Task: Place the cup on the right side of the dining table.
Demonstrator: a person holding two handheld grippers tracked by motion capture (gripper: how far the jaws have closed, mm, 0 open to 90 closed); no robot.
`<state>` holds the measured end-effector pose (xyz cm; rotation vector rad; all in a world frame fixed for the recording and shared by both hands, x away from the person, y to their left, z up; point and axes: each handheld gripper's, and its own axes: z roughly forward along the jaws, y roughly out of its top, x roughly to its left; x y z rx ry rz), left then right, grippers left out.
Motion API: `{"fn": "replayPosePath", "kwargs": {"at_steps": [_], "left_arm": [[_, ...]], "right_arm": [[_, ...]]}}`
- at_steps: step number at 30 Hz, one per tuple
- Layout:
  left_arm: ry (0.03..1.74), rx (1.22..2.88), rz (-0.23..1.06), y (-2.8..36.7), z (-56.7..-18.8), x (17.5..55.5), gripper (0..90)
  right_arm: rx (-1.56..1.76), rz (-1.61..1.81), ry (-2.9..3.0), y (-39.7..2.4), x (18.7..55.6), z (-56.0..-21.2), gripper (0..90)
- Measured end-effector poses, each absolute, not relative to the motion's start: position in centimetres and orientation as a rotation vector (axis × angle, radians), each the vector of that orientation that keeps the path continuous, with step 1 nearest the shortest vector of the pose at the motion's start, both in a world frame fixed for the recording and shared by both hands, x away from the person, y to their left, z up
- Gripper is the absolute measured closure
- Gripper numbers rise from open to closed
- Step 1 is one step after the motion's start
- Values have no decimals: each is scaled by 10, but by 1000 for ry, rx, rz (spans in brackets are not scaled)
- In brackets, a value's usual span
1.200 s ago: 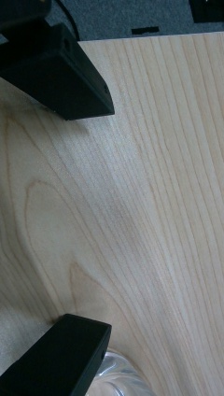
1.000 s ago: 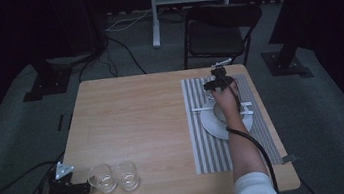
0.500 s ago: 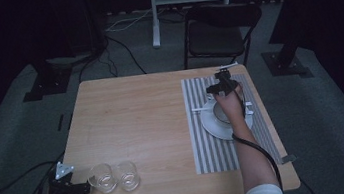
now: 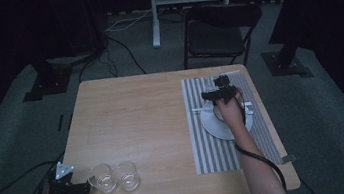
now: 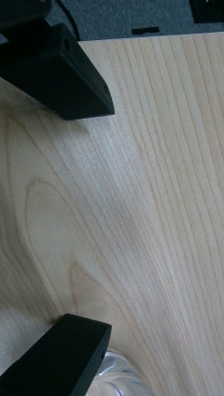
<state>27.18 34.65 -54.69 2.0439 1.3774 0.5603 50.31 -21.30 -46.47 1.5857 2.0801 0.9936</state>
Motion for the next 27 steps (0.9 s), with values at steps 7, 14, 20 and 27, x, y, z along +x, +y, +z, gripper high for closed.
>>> {"fn": "replayPosePath", "kwargs": {"at_steps": [7, 14, 20, 27], "left_arm": [[1378, 2044, 560, 346, -547, 272, 6], [1379, 2044, 562, 346, -547, 272, 6], [1379, 2043, 562, 346, -547, 272, 6], [1379, 2043, 561, 346, -547, 272, 6]], "right_arm": [[1498, 1070, 2099, -207, 482, -458, 123], [1428, 1123, 2114, -202, 460, -454, 123], [1376, 1142, 2123, -199, 442, -454, 123], [1309, 1170, 2128, -197, 413, -455, 123]]}}
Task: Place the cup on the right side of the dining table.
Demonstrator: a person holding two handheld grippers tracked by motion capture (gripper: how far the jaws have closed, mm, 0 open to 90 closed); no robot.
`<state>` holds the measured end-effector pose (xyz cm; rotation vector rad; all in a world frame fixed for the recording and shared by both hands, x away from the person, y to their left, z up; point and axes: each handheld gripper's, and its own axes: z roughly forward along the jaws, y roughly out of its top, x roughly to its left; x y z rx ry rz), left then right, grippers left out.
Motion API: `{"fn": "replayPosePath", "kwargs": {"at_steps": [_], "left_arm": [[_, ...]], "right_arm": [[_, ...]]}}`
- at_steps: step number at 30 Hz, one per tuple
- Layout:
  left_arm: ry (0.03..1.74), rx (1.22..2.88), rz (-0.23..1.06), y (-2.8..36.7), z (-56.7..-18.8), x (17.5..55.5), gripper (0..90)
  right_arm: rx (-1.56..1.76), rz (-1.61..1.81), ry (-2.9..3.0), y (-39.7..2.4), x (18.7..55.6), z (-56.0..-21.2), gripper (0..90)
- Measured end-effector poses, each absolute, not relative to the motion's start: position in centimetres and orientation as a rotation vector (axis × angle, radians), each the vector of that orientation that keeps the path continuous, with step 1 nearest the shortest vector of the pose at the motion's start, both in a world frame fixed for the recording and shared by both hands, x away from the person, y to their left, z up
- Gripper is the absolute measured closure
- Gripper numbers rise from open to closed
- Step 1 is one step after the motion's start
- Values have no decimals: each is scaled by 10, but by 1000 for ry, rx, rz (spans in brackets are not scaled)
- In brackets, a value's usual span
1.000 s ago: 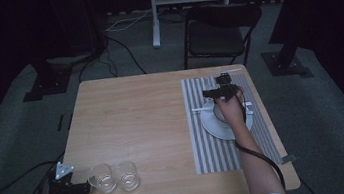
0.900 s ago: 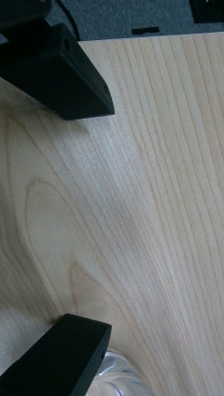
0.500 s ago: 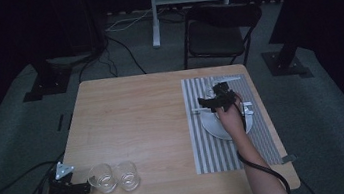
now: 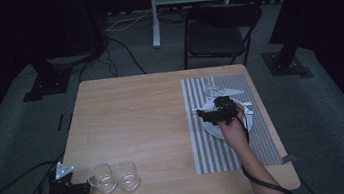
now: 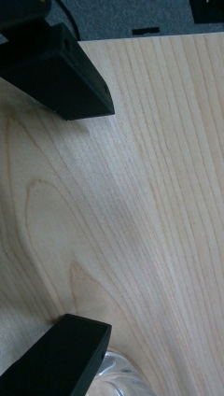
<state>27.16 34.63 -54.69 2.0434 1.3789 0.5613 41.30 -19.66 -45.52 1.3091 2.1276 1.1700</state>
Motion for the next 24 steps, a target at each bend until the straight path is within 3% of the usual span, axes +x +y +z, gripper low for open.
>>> {"fn": "replayPosePath", "kwargs": {"at_steps": [24], "left_arm": [[1379, 2045, 562, 346, -547, 272, 6]], "right_arm": [[1237, 1238, 2157, -203, 340, -489, 123]]}}
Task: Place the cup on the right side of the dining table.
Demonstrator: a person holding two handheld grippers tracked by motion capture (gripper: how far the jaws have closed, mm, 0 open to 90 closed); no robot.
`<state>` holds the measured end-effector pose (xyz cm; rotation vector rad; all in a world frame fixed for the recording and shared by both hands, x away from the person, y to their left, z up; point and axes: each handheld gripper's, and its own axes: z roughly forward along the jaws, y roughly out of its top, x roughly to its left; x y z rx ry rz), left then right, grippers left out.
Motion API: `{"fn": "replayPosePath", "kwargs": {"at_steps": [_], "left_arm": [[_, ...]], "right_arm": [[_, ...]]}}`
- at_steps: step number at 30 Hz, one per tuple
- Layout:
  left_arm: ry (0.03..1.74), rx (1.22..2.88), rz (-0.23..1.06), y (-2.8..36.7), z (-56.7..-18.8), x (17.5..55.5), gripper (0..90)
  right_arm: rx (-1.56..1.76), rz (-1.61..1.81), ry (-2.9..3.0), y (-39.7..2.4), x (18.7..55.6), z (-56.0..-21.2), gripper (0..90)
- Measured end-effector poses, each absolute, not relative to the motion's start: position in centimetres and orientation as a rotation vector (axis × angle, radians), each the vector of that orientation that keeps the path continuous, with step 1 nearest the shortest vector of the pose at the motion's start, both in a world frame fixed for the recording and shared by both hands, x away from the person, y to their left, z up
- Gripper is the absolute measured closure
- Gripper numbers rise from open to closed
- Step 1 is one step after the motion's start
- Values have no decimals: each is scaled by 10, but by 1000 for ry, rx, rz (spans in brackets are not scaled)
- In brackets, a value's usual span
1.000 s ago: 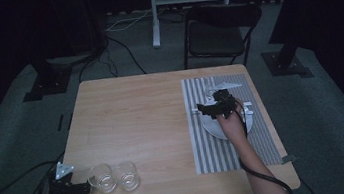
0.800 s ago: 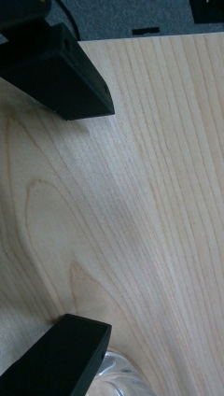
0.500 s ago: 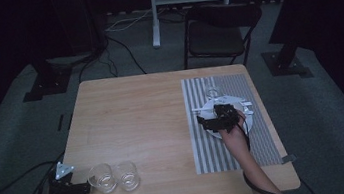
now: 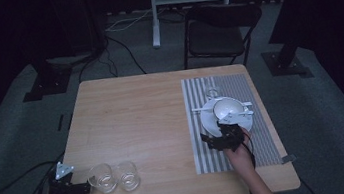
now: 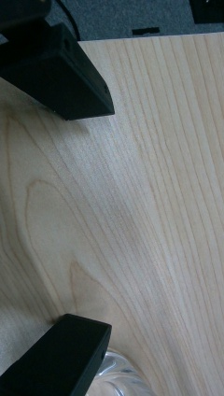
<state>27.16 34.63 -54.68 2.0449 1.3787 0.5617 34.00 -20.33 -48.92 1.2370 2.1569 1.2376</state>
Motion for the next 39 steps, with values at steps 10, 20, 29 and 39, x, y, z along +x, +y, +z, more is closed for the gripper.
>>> {"fn": "replayPosePath", "kwargs": {"at_steps": [10, 20, 29, 39], "left_arm": [[1380, 2044, 562, 346, -547, 271, 6], [1380, 2044, 562, 346, -547, 271, 6], [1380, 2044, 562, 346, -547, 271, 6], [1382, 2045, 561, 346, -547, 271, 5]], "right_arm": [[1216, 1280, 2154, -221, 317, -502, 123], [1258, 1271, 2130, -245, 291, -509, 123], [1304, 1271, 2077, -273, 271, -516, 122], [1399, 1263, 1995, -306, 256, -524, 122]]}}
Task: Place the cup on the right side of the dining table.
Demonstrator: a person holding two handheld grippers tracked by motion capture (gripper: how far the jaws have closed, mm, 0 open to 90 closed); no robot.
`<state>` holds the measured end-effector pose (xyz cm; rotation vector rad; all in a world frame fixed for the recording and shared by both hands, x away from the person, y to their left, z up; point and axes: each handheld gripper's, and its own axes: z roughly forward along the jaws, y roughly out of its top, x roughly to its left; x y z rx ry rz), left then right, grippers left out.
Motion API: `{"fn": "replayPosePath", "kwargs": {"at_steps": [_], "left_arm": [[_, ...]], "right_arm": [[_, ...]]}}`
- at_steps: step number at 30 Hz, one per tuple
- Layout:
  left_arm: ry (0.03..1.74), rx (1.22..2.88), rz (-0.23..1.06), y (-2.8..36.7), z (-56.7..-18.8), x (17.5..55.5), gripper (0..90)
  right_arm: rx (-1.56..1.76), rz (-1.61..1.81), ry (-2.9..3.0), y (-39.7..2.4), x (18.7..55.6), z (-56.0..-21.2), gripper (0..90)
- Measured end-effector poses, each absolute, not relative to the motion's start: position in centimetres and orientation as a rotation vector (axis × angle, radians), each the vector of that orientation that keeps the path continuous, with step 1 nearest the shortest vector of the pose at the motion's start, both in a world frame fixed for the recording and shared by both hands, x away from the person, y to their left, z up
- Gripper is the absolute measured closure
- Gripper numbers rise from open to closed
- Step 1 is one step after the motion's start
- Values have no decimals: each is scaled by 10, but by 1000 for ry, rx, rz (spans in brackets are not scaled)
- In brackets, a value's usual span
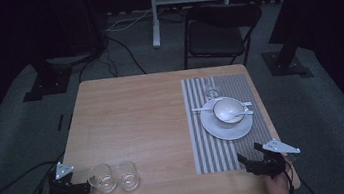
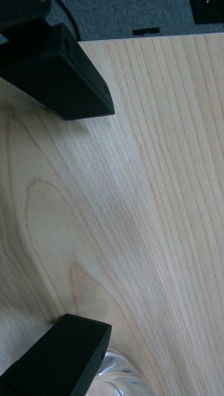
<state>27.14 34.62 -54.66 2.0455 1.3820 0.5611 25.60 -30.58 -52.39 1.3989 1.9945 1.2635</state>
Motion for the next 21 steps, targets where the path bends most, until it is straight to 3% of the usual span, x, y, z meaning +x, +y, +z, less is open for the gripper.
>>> {"fn": "replayPosePath", "kwargs": {"at_steps": [21], "left_arm": [[1383, 2045, 562, 346, -547, 271, 5]], "right_arm": [[1521, 1241, 1862, -354, 228, -539, 122]]}}
